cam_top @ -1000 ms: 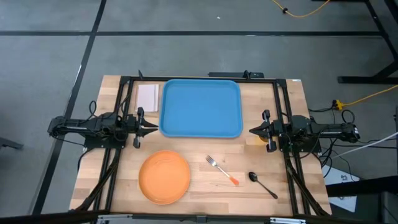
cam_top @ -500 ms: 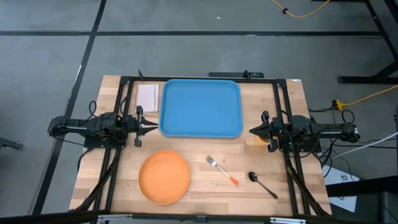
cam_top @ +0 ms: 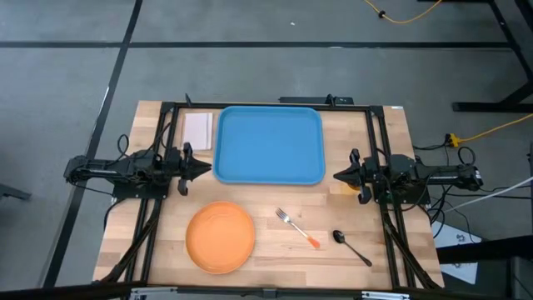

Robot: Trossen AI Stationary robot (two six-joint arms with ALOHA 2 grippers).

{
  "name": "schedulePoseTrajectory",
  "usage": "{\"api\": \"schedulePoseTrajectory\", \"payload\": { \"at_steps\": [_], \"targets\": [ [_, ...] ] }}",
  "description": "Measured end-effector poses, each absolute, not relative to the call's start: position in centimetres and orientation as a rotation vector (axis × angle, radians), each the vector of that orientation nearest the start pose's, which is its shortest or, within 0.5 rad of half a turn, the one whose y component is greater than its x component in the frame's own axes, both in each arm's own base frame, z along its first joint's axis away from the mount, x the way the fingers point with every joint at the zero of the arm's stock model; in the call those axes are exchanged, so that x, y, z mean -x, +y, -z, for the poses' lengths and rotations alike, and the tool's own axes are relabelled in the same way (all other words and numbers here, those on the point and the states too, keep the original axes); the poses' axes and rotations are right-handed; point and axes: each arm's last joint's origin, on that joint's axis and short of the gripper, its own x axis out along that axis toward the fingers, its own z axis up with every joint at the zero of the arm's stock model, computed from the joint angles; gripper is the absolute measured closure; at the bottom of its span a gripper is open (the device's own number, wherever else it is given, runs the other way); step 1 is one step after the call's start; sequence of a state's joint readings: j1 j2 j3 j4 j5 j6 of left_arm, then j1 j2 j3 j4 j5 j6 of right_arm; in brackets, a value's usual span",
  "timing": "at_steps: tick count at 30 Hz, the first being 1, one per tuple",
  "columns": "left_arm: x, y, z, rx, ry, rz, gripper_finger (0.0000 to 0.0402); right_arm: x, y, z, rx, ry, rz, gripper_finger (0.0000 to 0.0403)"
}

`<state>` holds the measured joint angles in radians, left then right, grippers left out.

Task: Pick and place plate/cup/fork/spoon on tray
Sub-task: Put the yellow cup on the blue tray

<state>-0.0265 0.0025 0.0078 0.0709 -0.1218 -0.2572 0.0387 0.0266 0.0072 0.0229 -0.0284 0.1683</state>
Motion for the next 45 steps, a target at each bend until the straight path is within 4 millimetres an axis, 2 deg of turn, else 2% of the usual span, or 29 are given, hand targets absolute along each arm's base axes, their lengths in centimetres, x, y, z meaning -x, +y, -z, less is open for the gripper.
{"api": "schedulePoseTrajectory", "payload": {
  "at_steps": [5,7,12,15,18,20,23,26,29,32,35,37,41,45],
  "targets": [
    [-9.8,0.1,-17.0,0.287,-0.061,-0.088,0.0354,-9.9,0.4,-16.6,-0.230,0.003,-0.053,0.0389],
    [-9.8,0.1,-17.1,0.278,-0.067,-0.100,0.0354,-9.9,0.4,-17.2,-0.258,-0.056,-0.055,0.0389],
    [-9.8,0.3,-17.1,0.237,-0.073,-0.148,0.0354,-8.8,0.5,-21.1,-0.278,-0.468,-0.143,0.0389],
    [-9.8,0.3,-17.1,0.224,-0.075,-0.172,0.0354,-7.4,0.9,-23.1,-0.099,-0.716,-0.291,0.0389],
    [-9.8,0.4,-17.1,0.165,-0.072,-0.202,0.0354,-5.5,1.2,-24.5,0.101,-0.967,-0.368,0.0389],
    [-9.7,0.5,-17.2,0.131,-0.077,-0.231,0.0354,-4.6,1.2,-25.5,0.158,-1.065,-0.376,0.0389],
    [-9.7,0.6,-17.3,0.110,-0.091,-0.270,0.0354,-3.6,1.0,-28.0,0.137,-1.109,-0.330,0.0389],
    [-9.7,0.6,-17.3,0.107,-0.093,-0.276,0.0354,-3.5,1.0,-31.1,0.140,-0.932,-0.310,0.0389],
    [-9.7,0.6,-17.3,0.107,-0.091,-0.276,0.0354,-4.0,0.6,-33.3,0.115,-0.583,-0.156,0.0389],
    [-9.7,0.6,-17.3,0.107,-0.092,-0.275,0.0354,-5.0,-0.4,-33.9,-0.009,-0.222,0.170,0.0389],
    [-9.7,0.6,-17.3,0.106,-0.091,-0.276,0.0354,-5.9,-1.0,-33.8,-0.146,0.014,0.390,0.0389],
    [-9.7,0.6,-17.3,0.106,-0.091,-0.285,0.0354,-6.6,-0.9,-33.9,-0.211,0.122,0.406,0.0389],
    [-9.6,0.8,-17.3,0.108,-0.093,-0.339,0.0354,-8.6,-0.5,-34.8,-0.357,0.274,0.320,0.0389],
    [-9.6,0.9,-17.3,0.108,-0.094,-0.369,0.0354,-10.2,-0.2,-36.1,-0.402,0.427,0.261,0.0389]
  ]
}}
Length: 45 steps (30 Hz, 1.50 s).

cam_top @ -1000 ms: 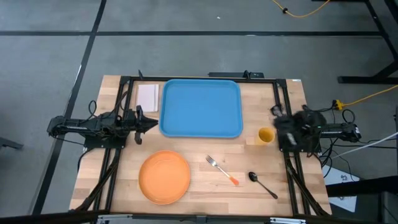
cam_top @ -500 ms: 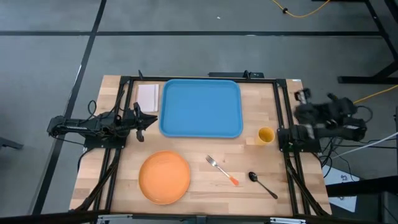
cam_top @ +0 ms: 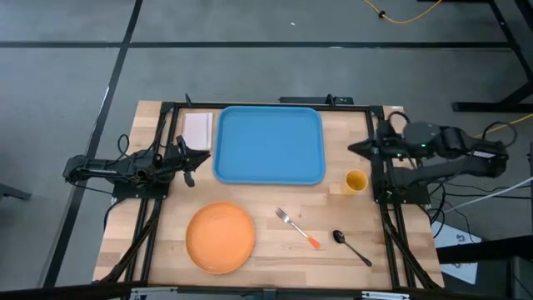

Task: Pick and place plate/cup/fork/spoon on tray
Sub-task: Put the yellow cup on the blue tray

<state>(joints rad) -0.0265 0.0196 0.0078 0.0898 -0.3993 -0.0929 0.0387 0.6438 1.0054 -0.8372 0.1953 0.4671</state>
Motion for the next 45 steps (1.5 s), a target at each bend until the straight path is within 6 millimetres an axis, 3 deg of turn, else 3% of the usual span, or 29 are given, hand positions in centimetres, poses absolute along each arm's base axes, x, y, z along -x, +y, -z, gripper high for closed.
{"api": "schedulePoseTrajectory", "payload": {
  "at_steps": [8,12,17,30,38,45],
  "targets": [
    [-9.6,0.9,-17.3,0.110,-0.094,-0.373,0.0354,-12.2,-0.3,-36.8,-0.333,0.827,0.386,0.0389],
    [-9.6,0.9,-17.3,0.110,-0.094,-0.372,0.0354,-13.5,-0.4,-36.6,-0.068,0.900,0.345,0.0389],
    [-9.6,0.9,-17.3,0.112,-0.094,-0.372,0.0354,-15.0,-0.3,-35.9,-0.024,0.968,0.295,0.0389],
    [-9.6,0.9,-17.3,0.110,-0.094,-0.372,0.0354,-16.9,-0.1,-34.1,-0.251,1.097,0.417,0.0389],
    [-9.6,0.9,-17.3,0.111,-0.094,-0.372,0.0354,-16.6,-0.2,-32.6,-0.389,1.305,0.631,0.0389],
    [-9.6,0.9,-17.3,0.110,-0.094,-0.372,0.0354,-16.5,0.3,-32.4,-0.434,1.316,0.683,0.0389]
  ]
}}
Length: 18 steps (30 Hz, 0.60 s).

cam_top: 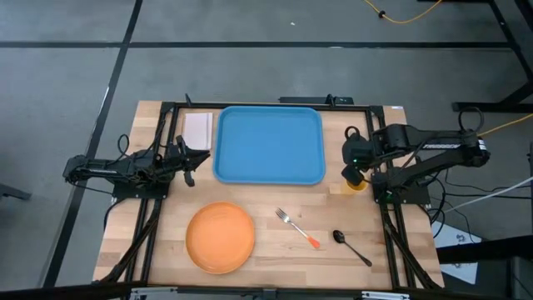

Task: Pick and place plate/cup/fork/spoon on tray
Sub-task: Put the yellow cup on the blue tray

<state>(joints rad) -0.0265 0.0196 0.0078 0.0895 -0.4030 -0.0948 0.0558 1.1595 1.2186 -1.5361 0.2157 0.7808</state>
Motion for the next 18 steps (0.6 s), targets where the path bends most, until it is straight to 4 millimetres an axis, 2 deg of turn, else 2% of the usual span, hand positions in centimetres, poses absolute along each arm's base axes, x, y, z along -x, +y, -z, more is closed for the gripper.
{"api": "schedulePoseTrajectory", "payload": {
  "at_steps": [4,7,14,18],
  "targets": [
    [-9.6,0.9,-17.3,0.110,-0.094,-0.372,0.0354,-16.4,0.4,-32.4,-0.527,1.267,0.791,0.0388],
    [-9.6,0.9,-17.3,0.111,-0.095,-0.372,0.0354,-16.4,0.5,-32.0,-0.528,1.254,0.824,0.0388],
    [-9.6,0.9,-17.3,0.111,-0.095,-0.372,0.0354,-16.7,0.9,-28.5,-0.557,1.357,0.748,0.0388],
    [-9.6,0.9,-17.3,0.110,-0.094,-0.372,0.0354,-16.6,0.8,-27.5,-0.555,1.354,0.807,0.0388]
  ]
}}
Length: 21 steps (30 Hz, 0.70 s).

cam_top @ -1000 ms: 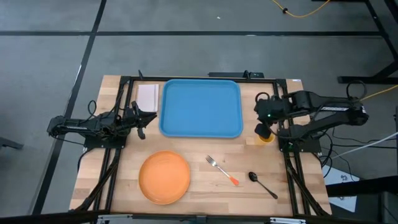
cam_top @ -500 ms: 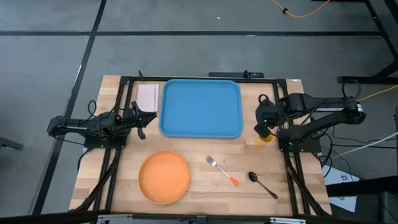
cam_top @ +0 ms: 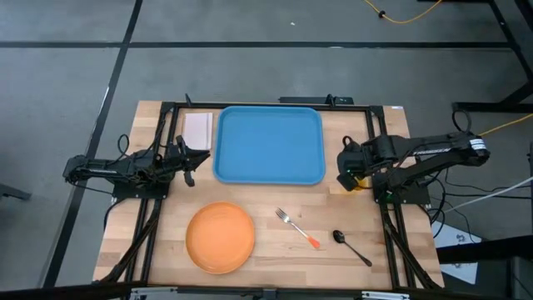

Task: Pick and place plate/cup/fork/spoon on tray
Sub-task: Put the yellow cup on the blue tray

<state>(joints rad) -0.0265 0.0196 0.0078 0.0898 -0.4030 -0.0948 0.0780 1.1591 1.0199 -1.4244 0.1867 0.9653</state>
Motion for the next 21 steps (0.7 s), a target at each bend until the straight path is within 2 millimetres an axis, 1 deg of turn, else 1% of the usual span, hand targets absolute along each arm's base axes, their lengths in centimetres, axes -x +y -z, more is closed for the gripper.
{"api": "schedulePoseTrajectory", "payload": {
  "at_steps": [4,7,11,15,21],
  "targets": [
    [-9.6,0.9,-17.3,0.110,-0.094,-0.372,0.0354,-16.5,0.7,-27.6,-0.600,1.322,0.856,0.0376],
    [-9.6,0.9,-17.3,0.110,-0.095,-0.372,0.0354,-16.4,0.6,-27.8,-0.586,1.290,0.890,0.0346],
    [-9.6,0.9,-17.3,0.110,-0.094,-0.372,0.0354,-16.1,0.6,-27.7,-0.558,1.317,0.900,0.0298],
    [-9.6,0.9,-17.3,0.110,-0.095,-0.372,0.0354,-15.6,0.5,-26.5,-0.516,1.377,0.911,0.0272],
    [-9.6,0.9,-17.3,0.110,-0.094,-0.372,0.0354,-15.2,0.6,-24.0,-0.492,1.435,0.899,0.0270]
  ]
}}
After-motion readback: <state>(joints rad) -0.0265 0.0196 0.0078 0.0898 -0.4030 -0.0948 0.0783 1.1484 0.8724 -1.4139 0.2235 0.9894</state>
